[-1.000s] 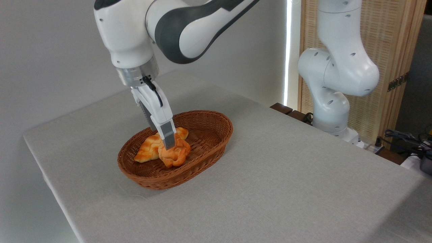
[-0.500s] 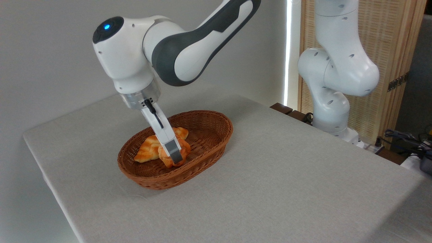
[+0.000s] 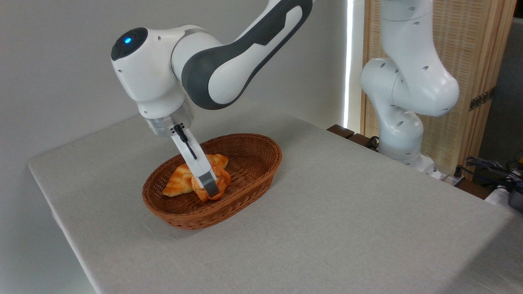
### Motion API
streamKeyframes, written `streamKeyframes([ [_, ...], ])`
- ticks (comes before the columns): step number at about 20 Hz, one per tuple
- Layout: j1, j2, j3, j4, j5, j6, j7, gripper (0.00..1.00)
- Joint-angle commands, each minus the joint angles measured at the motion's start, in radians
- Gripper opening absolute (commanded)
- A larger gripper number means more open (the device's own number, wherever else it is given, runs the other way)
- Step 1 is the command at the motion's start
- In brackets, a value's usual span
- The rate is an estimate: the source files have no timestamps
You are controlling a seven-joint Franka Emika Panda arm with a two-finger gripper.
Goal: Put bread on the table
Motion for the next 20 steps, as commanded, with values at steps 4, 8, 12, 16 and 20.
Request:
streamKeyframes([
  [4, -0.001, -0.013, 0.007, 0.010, 0.001, -0.002, 0.014, 0.50],
  [8, -0.001, -0.016, 0.003, 0.010, -0.001, -0.007, 0.011, 0.43],
  [12, 0.000, -0.028, 0.005, 0.010, -0.001, -0.022, 0.013, 0.43],
  [16, 0.000, -0.033, 0.005, 0.010, -0.001, -0.036, 0.011, 0.43],
  [20, 0.005, -0.056, 0.020, 0.010, -0.037, -0.038, 0.001, 0.44],
])
